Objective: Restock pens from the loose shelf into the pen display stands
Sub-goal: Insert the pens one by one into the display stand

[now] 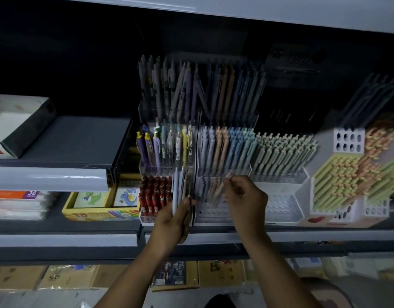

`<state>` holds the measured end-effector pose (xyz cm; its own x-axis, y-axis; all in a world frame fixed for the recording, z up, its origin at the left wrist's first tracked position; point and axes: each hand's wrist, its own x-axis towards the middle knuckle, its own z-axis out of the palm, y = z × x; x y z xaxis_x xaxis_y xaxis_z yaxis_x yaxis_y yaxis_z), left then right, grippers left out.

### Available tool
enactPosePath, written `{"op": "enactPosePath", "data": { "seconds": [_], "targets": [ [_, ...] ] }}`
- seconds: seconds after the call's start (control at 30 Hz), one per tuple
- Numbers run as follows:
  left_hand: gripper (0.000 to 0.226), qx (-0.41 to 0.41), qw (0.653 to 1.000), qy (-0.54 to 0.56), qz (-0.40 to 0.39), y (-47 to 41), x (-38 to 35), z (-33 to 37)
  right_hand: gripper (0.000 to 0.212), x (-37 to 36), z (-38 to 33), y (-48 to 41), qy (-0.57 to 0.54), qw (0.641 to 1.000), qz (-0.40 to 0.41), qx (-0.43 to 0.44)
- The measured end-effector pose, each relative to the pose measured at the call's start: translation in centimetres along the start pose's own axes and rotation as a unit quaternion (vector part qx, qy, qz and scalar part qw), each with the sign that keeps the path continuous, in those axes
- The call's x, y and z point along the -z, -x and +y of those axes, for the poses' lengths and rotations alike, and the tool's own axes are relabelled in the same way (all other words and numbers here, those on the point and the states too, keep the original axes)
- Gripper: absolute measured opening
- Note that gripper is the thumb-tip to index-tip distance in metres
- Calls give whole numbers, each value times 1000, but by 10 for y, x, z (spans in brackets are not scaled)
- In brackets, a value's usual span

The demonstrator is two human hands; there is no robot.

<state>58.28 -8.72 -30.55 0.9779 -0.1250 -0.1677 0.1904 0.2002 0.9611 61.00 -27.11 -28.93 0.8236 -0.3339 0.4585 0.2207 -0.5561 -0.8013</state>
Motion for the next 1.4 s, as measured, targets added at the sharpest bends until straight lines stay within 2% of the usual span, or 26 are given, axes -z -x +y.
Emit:
{"op": "enactPosePath", "data": {
  "seconds": [0.1, 0.27, 0.67, 0.8, 0.9, 1.03, 1.27, 1.4],
  "targets": [
    [42, 3, 1000, -2, 4, 1, 0, 0, 4, -8, 2, 8, 39, 998, 9, 43],
    [32, 2, 1000, -2, 8, 2, 0, 3, 9, -16, 12, 15, 85, 994, 11, 66],
    [39, 16, 1000, -17, 8, 5, 2, 4, 21, -26, 23, 19, 129, 990, -45, 22],
    [40, 16, 1000, -18, 11, 6, 0, 4, 30, -35, 27, 18, 204, 977, -61, 12],
    [39, 25, 1000, -8, 14, 7, -2, 4, 30, -38, 19, 18, 275, 960, -49, 14],
    [38, 18, 1000, -10, 13, 7, -1, 4, 28, -40, 14, 18, 317, 947, -46, 9],
    [30, 14, 1000, -9, 9, 11, -1, 6, 29, -37, 17, 17, 329, 942, -67, 5],
    [34, 17, 1000, -4, 7, 12, -2, 9, 26, -28, 21, 15, 267, 956, -118, 3]
  ]
}}
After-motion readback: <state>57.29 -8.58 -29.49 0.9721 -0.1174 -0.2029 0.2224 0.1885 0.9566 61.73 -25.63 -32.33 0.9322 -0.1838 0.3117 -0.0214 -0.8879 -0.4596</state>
